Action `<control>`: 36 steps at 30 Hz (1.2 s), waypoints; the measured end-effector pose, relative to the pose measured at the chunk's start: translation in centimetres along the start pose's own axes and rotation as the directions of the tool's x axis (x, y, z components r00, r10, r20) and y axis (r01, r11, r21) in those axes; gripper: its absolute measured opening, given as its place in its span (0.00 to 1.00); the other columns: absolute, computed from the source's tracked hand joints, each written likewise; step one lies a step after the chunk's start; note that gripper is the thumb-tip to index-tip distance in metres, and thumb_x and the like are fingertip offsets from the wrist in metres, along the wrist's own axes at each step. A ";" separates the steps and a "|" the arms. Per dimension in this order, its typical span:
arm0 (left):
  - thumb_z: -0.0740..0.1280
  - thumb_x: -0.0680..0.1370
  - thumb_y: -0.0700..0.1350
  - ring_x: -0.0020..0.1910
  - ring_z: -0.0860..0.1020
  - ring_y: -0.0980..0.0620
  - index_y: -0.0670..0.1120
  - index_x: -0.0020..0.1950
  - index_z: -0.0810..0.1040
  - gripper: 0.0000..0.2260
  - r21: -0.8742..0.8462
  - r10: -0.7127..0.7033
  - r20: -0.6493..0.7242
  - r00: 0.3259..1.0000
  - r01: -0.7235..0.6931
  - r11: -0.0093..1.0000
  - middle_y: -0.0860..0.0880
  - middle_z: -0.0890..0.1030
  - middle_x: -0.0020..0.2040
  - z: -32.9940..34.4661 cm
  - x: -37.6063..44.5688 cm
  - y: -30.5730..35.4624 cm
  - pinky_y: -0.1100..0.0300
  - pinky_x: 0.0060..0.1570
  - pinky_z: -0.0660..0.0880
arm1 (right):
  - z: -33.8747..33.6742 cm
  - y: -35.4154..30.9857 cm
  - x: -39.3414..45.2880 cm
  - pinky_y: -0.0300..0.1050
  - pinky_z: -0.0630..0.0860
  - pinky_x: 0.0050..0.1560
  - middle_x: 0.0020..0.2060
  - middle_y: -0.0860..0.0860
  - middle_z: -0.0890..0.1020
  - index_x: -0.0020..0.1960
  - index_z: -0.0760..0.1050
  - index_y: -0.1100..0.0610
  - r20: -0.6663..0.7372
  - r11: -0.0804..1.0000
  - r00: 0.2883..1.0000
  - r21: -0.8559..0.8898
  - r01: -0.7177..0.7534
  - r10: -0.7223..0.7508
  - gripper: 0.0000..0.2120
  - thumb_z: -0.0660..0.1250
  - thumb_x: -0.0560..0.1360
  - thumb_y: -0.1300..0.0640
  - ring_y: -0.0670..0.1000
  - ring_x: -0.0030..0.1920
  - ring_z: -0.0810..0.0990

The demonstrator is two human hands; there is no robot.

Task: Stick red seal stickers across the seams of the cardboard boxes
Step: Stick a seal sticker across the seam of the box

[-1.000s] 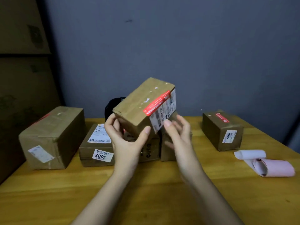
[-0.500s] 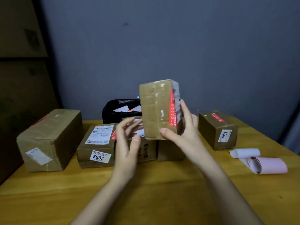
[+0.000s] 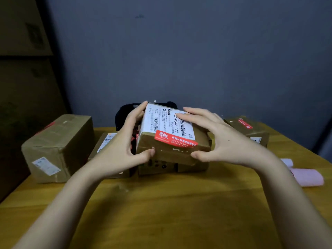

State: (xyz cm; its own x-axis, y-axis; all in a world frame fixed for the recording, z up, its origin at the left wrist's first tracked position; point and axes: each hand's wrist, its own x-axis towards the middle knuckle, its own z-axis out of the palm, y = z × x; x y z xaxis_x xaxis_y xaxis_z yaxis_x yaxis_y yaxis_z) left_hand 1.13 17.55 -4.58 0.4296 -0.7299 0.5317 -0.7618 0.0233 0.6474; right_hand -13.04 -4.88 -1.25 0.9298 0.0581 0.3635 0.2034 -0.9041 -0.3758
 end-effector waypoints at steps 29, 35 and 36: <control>0.71 0.66 0.54 0.70 0.66 0.62 0.52 0.76 0.57 0.41 -0.196 -0.117 -0.446 0.887 0.030 0.980 0.61 0.66 0.72 5.7 -2.8 -3.6 0.70 0.61 0.69 | 9.0 0.5 0.1 0.34 0.73 0.56 0.52 0.48 0.79 0.50 0.79 0.52 -0.745 0.936 0.662 0.288 0.205 0.084 0.05 0.69 0.74 0.56 0.43 0.57 0.77; 0.71 0.67 0.54 0.74 0.62 0.55 0.49 0.77 0.54 0.43 -0.028 -0.012 -0.476 0.879 -0.001 1.000 0.52 0.62 0.75 5.3 -3.1 -3.8 0.64 0.67 0.66 | 8.4 0.5 -0.4 0.33 0.74 0.54 0.52 0.46 0.79 0.48 0.79 0.48 -0.660 0.902 0.739 0.391 0.184 0.135 0.04 0.70 0.73 0.53 0.46 0.59 0.77; 0.71 0.67 0.53 0.74 0.62 0.55 0.49 0.77 0.54 0.43 0.000 0.007 -0.488 0.873 -0.008 1.000 0.52 0.62 0.75 5.3 -3.1 -3.7 0.65 0.68 0.65 | 8.4 0.4 -0.5 0.32 0.73 0.54 0.52 0.47 0.79 0.47 0.79 0.48 -0.653 0.896 0.743 0.405 0.179 0.147 0.04 0.71 0.73 0.54 0.46 0.59 0.77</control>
State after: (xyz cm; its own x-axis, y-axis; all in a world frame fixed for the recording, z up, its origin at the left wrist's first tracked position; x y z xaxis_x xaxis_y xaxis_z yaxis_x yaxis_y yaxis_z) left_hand 0.04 16.10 -11.54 0.6060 -0.3038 0.7352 -0.7654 0.0293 0.6429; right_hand -10.79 -1.76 -8.75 0.5205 -0.3657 0.7716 0.4735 -0.6283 -0.6172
